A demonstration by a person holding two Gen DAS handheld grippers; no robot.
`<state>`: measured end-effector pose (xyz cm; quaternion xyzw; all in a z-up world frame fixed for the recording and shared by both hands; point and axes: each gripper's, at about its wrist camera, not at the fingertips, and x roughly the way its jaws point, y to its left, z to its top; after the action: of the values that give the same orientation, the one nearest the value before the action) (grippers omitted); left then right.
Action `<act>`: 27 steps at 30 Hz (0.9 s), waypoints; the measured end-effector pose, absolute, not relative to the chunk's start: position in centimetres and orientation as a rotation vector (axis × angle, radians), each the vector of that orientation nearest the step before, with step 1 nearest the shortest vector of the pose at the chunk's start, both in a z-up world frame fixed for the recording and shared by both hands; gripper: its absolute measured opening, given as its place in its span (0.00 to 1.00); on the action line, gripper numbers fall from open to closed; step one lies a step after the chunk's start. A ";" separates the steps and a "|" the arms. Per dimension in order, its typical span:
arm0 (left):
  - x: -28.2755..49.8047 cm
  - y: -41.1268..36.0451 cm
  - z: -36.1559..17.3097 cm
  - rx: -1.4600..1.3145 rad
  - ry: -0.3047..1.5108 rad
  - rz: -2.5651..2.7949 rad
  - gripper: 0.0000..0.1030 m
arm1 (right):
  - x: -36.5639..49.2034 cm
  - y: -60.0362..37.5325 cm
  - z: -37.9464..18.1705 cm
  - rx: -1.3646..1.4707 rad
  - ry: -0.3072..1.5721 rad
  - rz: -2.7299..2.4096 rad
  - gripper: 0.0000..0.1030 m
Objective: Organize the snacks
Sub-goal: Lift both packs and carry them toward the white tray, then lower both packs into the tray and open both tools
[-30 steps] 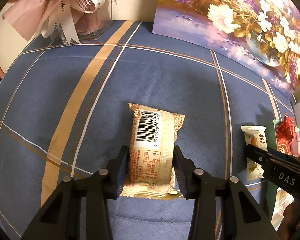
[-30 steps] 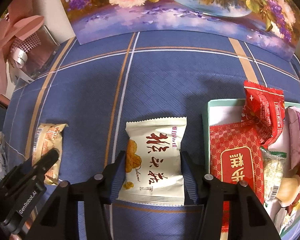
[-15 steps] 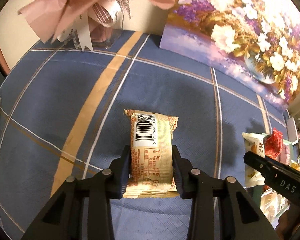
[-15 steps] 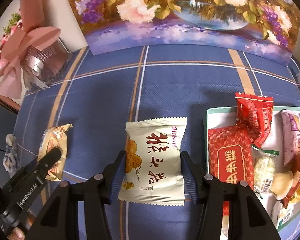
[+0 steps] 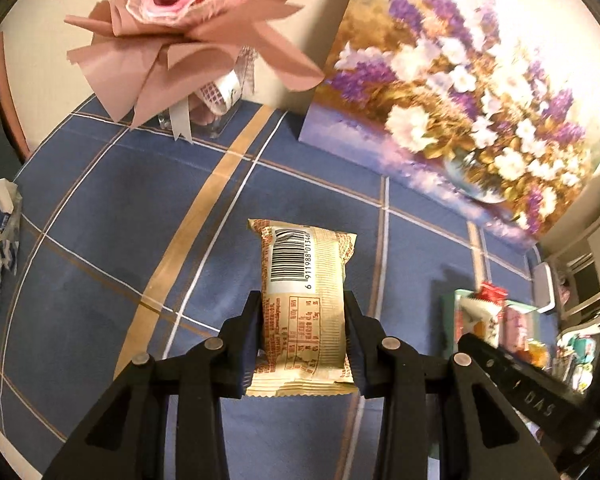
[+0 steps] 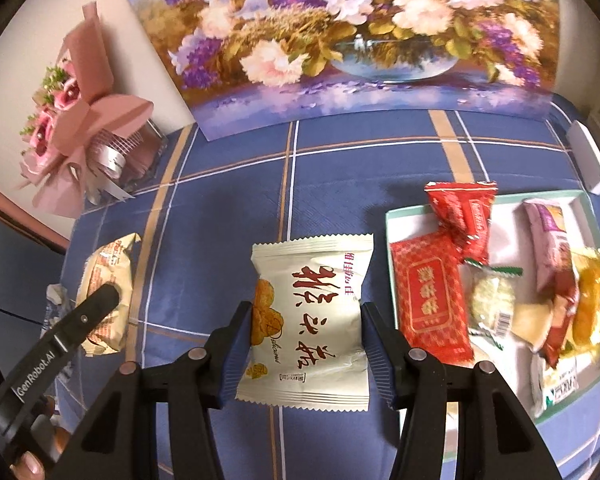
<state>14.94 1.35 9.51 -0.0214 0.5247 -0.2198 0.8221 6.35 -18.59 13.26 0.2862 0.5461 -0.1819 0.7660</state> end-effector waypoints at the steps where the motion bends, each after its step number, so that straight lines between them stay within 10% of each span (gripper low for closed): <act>1: 14.6 1.2 10.0 -0.051 1.114 -0.472 0.38 | 6.1 -18.6 13.5 0.626 1.182 -0.396 0.55; 27: 4.8 -10.3 13.1 -0.032 1.155 -0.603 0.38 | -6.2 -27.9 14.2 0.865 1.124 -0.625 0.55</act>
<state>4.82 -10.33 13.13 -0.0147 0.5373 -0.2805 0.7952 -6.21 -27.90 14.25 0.3906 0.5075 -0.2821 0.7143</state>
